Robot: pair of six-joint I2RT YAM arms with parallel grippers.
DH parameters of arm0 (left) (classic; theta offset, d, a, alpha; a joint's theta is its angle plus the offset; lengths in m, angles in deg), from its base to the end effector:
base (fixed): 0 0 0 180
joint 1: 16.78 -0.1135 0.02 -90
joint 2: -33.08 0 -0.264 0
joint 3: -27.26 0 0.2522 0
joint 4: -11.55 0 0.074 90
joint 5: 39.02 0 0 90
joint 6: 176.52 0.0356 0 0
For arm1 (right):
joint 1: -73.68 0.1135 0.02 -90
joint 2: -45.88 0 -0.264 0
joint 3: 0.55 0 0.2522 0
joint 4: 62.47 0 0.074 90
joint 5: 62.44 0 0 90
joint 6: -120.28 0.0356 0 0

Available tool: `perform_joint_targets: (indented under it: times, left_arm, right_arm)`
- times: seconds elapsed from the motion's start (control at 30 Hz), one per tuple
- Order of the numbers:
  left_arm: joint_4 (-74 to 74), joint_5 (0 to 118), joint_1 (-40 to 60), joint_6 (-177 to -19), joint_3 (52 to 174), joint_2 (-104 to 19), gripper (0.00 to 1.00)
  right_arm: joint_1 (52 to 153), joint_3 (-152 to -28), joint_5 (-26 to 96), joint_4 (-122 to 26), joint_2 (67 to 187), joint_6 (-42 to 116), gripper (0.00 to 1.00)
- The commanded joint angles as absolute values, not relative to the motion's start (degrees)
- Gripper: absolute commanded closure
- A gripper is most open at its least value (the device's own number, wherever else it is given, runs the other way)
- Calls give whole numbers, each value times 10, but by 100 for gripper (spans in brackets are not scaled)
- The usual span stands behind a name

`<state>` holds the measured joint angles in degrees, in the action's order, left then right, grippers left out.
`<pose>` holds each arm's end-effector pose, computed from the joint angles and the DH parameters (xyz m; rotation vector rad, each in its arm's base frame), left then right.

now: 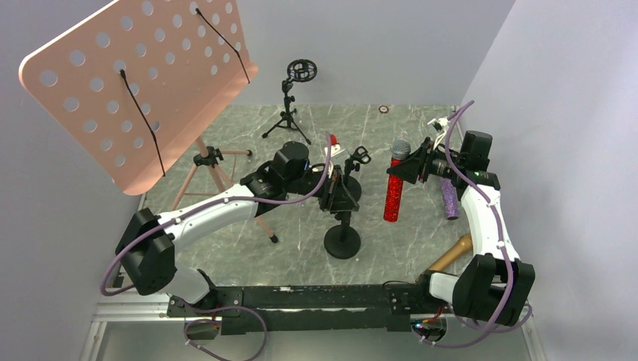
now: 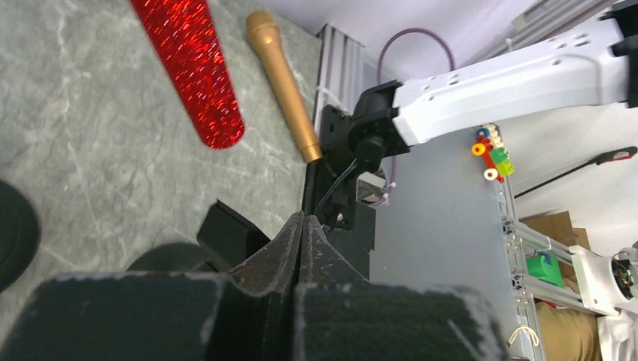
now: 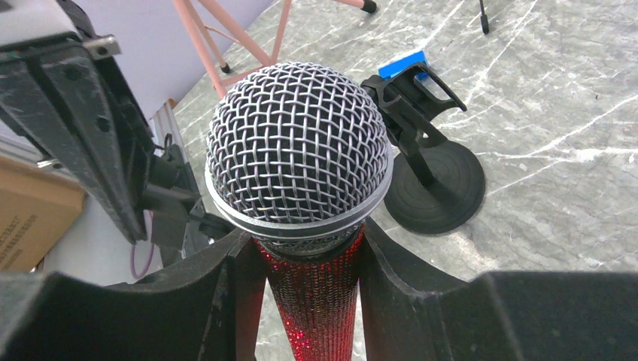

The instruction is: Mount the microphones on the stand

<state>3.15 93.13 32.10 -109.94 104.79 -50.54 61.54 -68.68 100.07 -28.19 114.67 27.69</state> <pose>0.2047 -0.2708 0.3240 1.0048 1.7871 -1.5088 0.2477 -0.0186 0.3082 -0.5295 1.8290 1.1748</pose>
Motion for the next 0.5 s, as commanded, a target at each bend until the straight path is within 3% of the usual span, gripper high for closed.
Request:
perform_joint_targets:
  times: [0.0, 0.23, 0.47]
  left_arm:
    - [1, 912, 311, -1102, 1042, -512, 97]
    - [53, 912, 313, -1098, 1033, -461, 91]
    - [49, 897, 326, -1051, 1001, -400, 58]
  right_arm:
    - [613, -709, 1025, -295, 1137, 269, 90]
    - [613, -708, 1027, -295, 1138, 269, 90]
    - [613, -708, 1027, -293, 1138, 267, 90]
